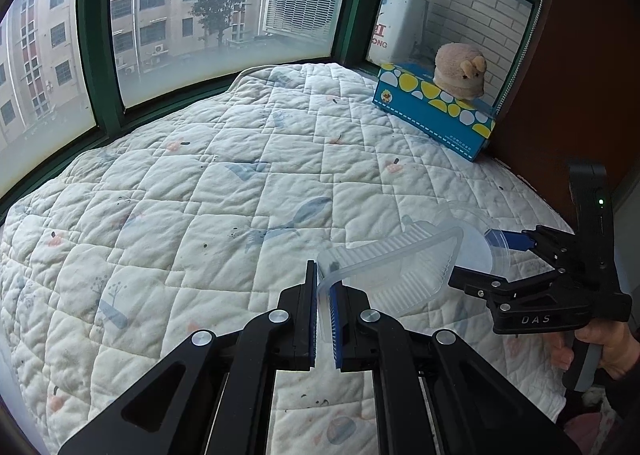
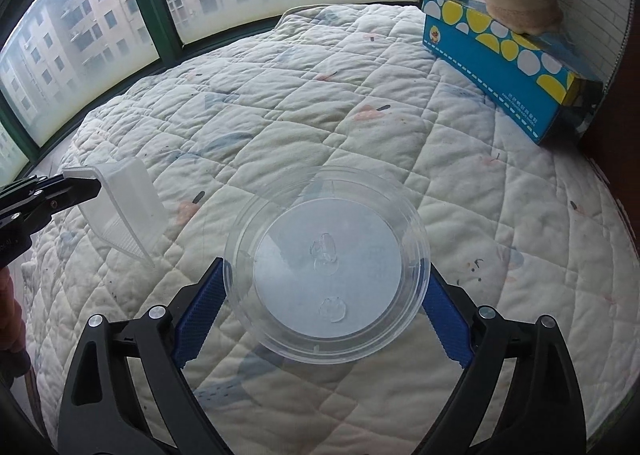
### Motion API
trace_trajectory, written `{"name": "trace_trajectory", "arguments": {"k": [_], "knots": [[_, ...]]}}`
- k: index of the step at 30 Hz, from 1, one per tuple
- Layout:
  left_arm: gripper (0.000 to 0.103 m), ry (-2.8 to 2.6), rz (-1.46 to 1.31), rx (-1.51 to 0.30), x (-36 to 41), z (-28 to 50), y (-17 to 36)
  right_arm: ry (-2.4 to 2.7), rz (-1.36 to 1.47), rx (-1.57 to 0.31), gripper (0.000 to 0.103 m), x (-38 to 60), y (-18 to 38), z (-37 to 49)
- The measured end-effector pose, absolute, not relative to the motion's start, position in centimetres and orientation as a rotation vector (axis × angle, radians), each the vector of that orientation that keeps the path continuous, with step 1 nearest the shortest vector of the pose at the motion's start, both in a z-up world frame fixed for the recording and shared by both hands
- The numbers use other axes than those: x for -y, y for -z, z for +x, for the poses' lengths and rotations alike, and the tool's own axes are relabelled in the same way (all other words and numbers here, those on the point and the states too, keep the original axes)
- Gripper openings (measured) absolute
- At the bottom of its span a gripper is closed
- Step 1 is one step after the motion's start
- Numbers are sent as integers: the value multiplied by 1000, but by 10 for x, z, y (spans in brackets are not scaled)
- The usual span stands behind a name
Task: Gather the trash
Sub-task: 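Grasp the clear rectangular lid with the left tool while the right tool grasps the round clear lid, then carry both clear lids over the wastebasket and open both tools to drop them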
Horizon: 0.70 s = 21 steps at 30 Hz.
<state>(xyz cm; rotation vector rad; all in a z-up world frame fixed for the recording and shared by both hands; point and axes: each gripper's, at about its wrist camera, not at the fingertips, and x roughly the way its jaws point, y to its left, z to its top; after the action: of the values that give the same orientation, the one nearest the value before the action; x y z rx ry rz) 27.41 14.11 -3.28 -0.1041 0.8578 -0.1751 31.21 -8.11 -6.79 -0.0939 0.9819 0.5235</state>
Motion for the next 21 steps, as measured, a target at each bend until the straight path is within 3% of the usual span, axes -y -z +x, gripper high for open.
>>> {"name": "trace_trajectory", "arguments": {"k": [21], "knots": [[6,309,-102,-832,-31,213,10,-429,-48,-885,91,184,22,206]]}}
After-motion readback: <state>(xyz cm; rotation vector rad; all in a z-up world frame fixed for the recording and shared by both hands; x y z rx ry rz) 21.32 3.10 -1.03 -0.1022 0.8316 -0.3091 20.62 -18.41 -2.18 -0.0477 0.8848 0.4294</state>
